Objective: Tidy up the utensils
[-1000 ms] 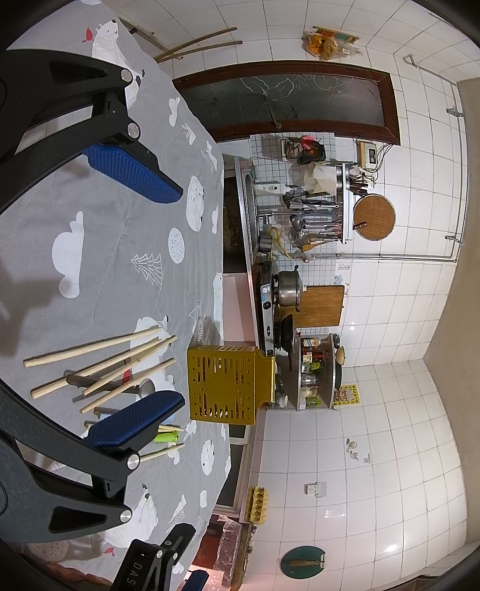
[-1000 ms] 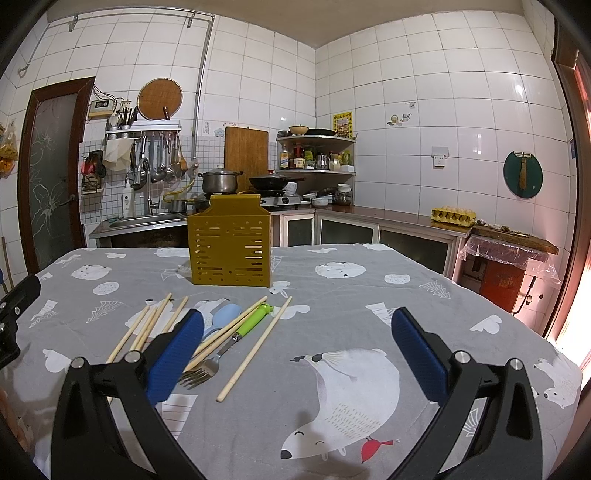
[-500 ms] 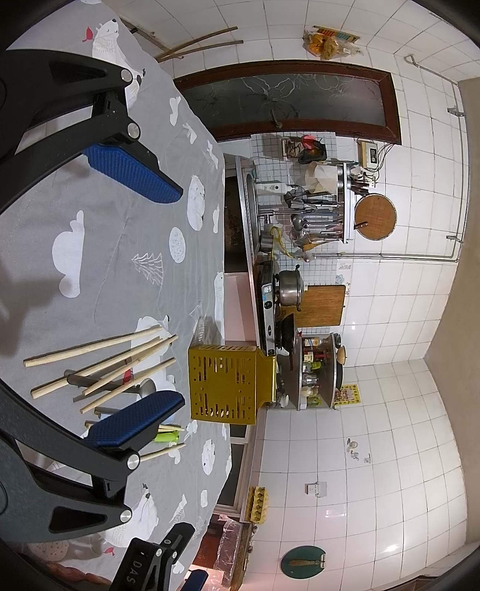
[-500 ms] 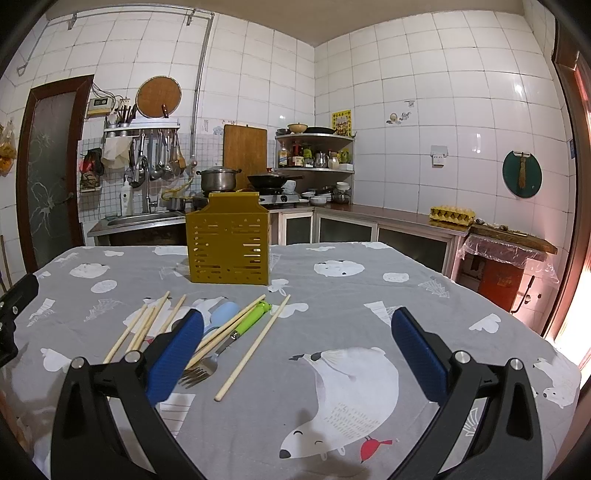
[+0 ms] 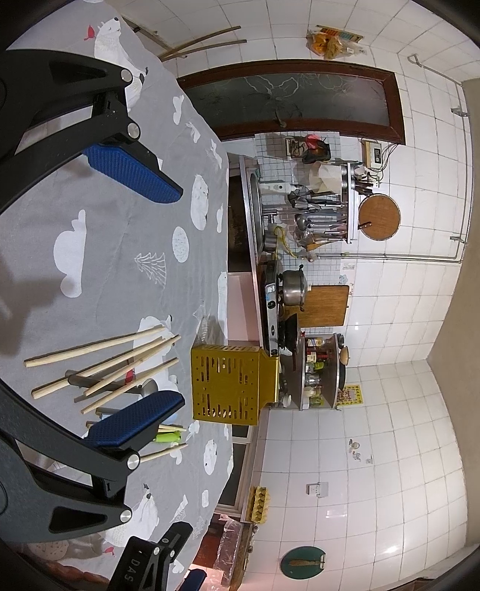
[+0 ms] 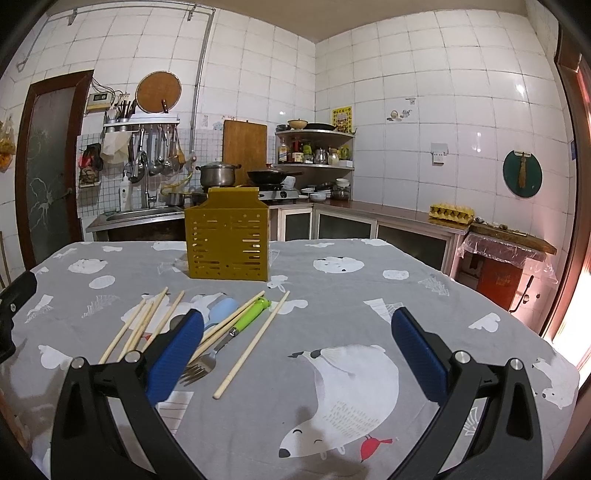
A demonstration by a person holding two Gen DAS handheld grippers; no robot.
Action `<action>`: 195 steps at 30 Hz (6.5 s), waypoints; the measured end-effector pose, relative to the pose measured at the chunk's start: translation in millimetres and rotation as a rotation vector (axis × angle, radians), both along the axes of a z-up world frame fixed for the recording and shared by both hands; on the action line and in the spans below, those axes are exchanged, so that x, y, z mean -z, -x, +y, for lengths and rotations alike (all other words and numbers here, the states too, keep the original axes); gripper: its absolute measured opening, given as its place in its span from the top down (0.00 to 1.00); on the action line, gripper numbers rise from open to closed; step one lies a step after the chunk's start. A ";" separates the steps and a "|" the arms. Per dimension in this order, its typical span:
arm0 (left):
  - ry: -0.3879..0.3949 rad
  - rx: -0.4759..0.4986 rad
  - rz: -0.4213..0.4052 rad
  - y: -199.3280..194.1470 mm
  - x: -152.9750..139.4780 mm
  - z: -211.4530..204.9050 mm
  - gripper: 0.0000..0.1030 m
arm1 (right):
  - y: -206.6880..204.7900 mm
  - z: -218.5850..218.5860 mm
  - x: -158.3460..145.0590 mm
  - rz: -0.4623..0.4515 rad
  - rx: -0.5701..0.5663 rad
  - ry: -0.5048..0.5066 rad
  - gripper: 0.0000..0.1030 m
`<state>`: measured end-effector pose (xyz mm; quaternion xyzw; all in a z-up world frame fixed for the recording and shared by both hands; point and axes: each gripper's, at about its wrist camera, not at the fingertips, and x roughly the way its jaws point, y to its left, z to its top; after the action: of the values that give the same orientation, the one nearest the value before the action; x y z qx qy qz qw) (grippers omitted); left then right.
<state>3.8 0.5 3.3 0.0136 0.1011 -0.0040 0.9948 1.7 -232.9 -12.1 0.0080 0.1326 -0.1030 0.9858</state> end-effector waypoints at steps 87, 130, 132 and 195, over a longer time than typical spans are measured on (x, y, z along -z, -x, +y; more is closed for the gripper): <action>0.134 0.172 0.538 -242.7 -13.3 -19.8 0.96 | -226.4 -41.7 -9.1 0.395 -0.021 -0.246 0.94; 0.129 0.284 -0.112 -280.1 -213.2 -87.3 0.96 | -267.5 -37.2 -197.2 -0.214 -0.188 -0.190 0.94; 0.117 0.289 -0.134 -292.6 -216.1 -99.5 0.96 | -283.1 -37.3 -203.3 -0.243 -0.188 -0.181 0.94; 0.033 0.050 0.235 -257.3 -63.8 -14.5 0.05 | -246.3 -43.3 -25.2 0.376 -0.037 -0.158 0.39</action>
<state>261.0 -13.9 67.1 -0.0006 0.2166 -0.0323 0.9757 248.0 -276.3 13.2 0.0635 0.3224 -0.0736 0.9416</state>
